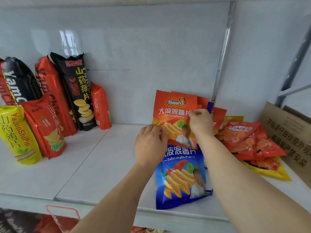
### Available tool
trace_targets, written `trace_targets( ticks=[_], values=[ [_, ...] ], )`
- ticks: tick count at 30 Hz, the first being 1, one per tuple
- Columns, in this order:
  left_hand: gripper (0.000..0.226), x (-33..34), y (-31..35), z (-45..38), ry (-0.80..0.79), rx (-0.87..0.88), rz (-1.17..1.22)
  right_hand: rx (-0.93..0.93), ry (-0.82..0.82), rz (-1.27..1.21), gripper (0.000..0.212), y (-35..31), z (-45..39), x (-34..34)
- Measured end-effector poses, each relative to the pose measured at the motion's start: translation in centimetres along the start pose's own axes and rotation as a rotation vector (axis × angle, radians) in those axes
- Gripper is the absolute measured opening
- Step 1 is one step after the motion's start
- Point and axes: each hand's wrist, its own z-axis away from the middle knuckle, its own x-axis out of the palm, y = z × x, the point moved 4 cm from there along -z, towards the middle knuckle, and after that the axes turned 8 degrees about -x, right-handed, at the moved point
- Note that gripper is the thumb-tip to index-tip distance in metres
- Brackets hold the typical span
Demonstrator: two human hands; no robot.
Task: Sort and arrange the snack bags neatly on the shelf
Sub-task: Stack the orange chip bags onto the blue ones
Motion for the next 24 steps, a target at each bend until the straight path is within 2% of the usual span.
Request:
trace_targets(
  ticks=[7,12,16,19,24],
  values=[
    [0.024,0.1,-1.0,0.8,-0.021,-0.005,-0.055,-0.114,0.004,0.143,0.027,0.3,2.3,0.9],
    [0.027,-0.7,-4.6,1.2,-0.031,-0.089,-0.082,-0.267,0.065,0.375,0.030,-0.7,5.3,3.6],
    [0.029,-1.4,-7.2,1.2,-0.071,-0.160,-0.099,-0.331,-0.016,0.511,0.035,-0.6,6.9,6.6],
    [0.032,-1.6,-8.5,1.2,-0.094,-0.183,-0.105,-0.354,-0.023,0.505,0.034,-0.9,7.2,7.6],
    [0.028,-2.3,-9.9,1.0,-0.033,-0.172,-0.075,-0.367,0.035,0.385,0.037,-2.8,6.8,7.6]
  ],
)
